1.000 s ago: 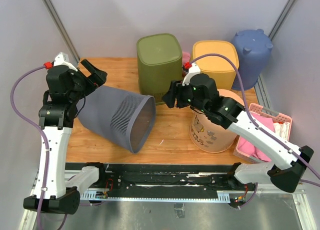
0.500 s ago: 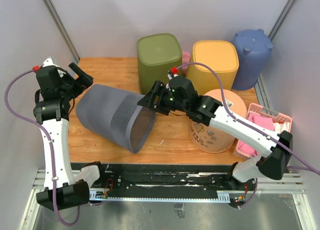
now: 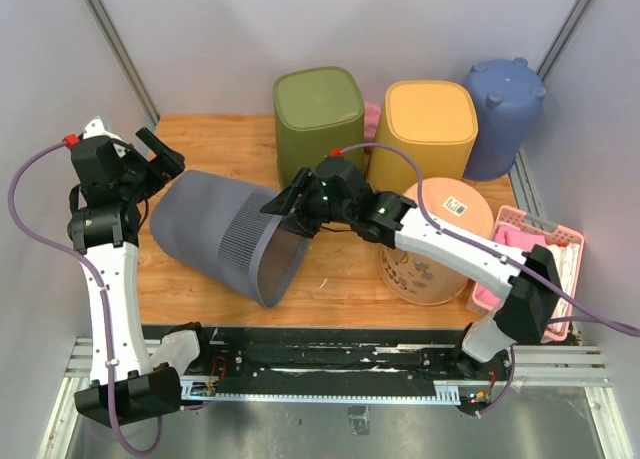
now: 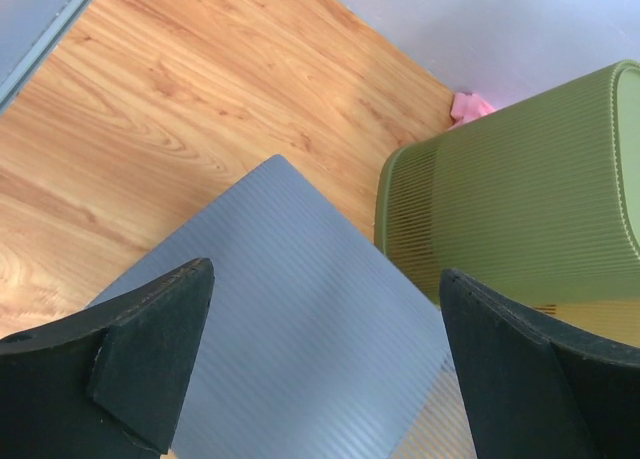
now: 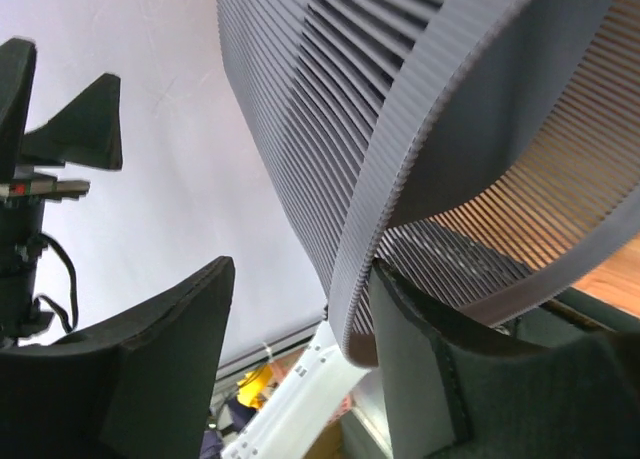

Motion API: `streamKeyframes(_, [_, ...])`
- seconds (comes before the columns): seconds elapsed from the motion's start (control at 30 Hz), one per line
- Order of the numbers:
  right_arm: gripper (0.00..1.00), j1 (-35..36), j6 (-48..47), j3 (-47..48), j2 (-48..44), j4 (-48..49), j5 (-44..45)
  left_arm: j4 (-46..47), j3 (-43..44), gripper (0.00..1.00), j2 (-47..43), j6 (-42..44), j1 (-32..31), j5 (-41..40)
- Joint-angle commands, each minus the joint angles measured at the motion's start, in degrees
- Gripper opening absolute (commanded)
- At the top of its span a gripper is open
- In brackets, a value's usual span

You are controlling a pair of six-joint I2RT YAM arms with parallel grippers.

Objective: Turn the large container upside down

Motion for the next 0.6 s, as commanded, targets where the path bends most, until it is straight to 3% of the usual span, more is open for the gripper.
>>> streamKeyframes(0.0, [0.52, 1.74, 4.72, 2.33, 5.06, 4.35, -5.86, 2.07, -0.46, 0.99, -0.77, 1.26, 0.38, 0.63])
streamKeyframes(0.13, [0.37, 2.79, 3.67, 4.26, 7.94, 3.70, -7.35, 2.43, -0.98, 0.99, -1.26, 1.77, 0.38, -1.01])
streamKeyframes(0.27, [0.08, 2.81, 3.13, 2.35, 8.12, 7.35, -8.16, 3.43, -2.18, 0.99, -2.17, 1.53, 0.43, -2.31])
streamKeyframes(0.33, [0.00, 2.74, 1.79, 0.81, 7.82, 12.07, -8.41, 3.43, -2.20, 0.99, -2.23, 1.59, 0.45, -2.37])
streamKeyframes(0.43, [0.00, 2.30, -0.75, -3.29, 7.98, 25.79, -11.16, 3.84, -2.19, 0.99, -2.47, 1.52, 0.47, -2.49])
streamKeyframes(0.57, [0.00, 1.72, 3.77, -11.94, 11.58, 58.16, -14.42, 4.45, -1.99, 0.99, -2.85, 1.36, 0.46, -2.07])
